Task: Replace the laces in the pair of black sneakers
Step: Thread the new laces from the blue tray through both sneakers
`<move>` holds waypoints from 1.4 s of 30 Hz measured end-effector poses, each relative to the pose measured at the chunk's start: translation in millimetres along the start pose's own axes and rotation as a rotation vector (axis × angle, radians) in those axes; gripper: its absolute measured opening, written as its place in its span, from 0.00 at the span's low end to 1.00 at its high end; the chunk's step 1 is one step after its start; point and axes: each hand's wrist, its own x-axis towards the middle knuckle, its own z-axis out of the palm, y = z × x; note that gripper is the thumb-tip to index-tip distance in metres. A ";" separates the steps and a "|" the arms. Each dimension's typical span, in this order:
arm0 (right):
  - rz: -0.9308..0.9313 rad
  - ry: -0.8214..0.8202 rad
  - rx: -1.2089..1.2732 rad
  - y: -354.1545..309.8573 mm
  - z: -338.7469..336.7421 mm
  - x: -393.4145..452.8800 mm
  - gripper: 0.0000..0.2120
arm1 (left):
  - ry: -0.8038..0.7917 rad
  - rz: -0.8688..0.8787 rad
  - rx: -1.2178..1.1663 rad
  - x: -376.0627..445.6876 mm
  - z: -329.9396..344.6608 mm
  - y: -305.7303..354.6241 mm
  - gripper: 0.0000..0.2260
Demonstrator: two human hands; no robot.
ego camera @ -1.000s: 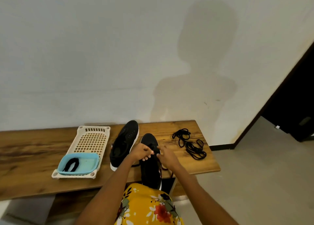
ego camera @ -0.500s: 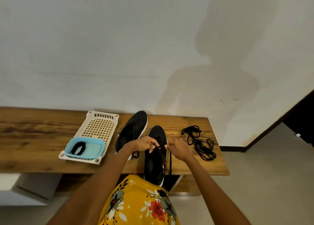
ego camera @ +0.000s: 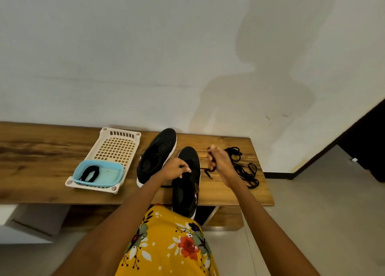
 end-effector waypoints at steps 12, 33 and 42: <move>-0.133 -0.257 -0.906 51.1 17.4 7.4 0.06 | -0.060 0.009 -0.118 4.2 -6.7 -7.7 0.06; 0.149 -0.390 -0.490 47.7 12.9 26.7 0.09 | 0.279 0.077 -0.265 -4.1 29.8 -11.5 0.13; 0.176 -0.208 -0.219 70.8 10.1 14.8 0.10 | 0.268 -0.008 -0.394 -4.3 26.7 -14.2 0.09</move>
